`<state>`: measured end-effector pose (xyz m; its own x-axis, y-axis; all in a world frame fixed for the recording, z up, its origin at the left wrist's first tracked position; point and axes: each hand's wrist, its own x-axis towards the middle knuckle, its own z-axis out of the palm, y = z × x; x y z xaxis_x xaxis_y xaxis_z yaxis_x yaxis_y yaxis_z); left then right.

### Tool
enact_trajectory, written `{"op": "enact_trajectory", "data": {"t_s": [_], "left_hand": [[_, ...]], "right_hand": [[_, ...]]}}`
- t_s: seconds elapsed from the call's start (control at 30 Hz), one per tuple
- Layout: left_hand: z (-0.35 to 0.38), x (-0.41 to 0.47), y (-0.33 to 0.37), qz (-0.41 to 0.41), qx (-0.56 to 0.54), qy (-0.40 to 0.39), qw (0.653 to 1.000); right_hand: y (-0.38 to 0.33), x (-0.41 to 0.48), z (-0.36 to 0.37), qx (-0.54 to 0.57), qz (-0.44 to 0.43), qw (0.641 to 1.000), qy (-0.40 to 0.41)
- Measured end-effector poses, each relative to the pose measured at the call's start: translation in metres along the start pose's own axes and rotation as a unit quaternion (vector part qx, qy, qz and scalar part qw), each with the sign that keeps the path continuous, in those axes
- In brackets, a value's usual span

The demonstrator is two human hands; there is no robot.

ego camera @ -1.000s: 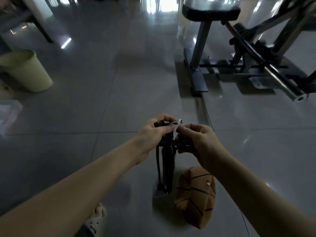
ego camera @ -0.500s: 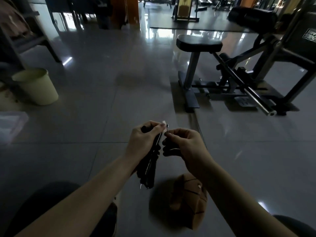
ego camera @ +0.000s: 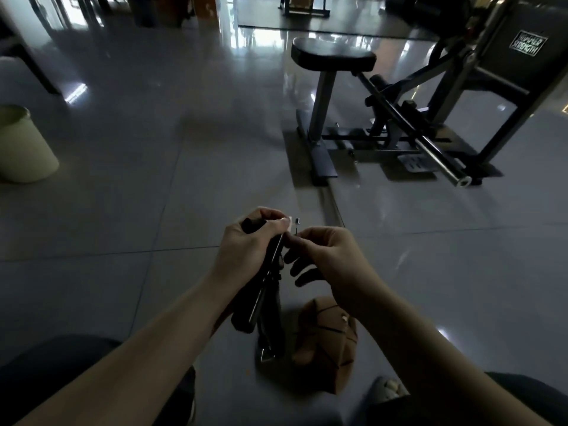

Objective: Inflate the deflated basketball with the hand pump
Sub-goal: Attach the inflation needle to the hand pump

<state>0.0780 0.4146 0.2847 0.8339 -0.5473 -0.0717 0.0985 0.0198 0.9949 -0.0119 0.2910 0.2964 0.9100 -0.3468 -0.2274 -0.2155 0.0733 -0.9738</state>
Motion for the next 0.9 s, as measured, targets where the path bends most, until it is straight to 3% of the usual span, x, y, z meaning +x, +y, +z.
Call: {"op": "enact_trajectory", "data": {"t_s": [0.23, 0.5, 0.7, 0.9], "left_hand": [[0.018, 0.017, -0.014, -0.003, 0.002, -0.034, 0.999], [0.026, 0.032, -0.011, -0.023, -0.008, -0.066, 0.998], [0.039, 0.03, -0.015, -0.047, -0.004, -0.1, 0.994], [0.031, 0.031, -0.003, -0.084, 0.025, -0.152, 0.985]], "right_hand": [[0.006, 0.004, -0.024, -0.123, -0.097, 0.987, 0.045], [0.007, 0.003, -0.05, 0.053, 0.012, 0.998, -0.015], [0.013, 0.005, -0.054, 0.05, -0.011, 0.998, 0.025], [0.004, 0.009, -0.073, -0.028, 0.041, 0.996, -0.073]]}}
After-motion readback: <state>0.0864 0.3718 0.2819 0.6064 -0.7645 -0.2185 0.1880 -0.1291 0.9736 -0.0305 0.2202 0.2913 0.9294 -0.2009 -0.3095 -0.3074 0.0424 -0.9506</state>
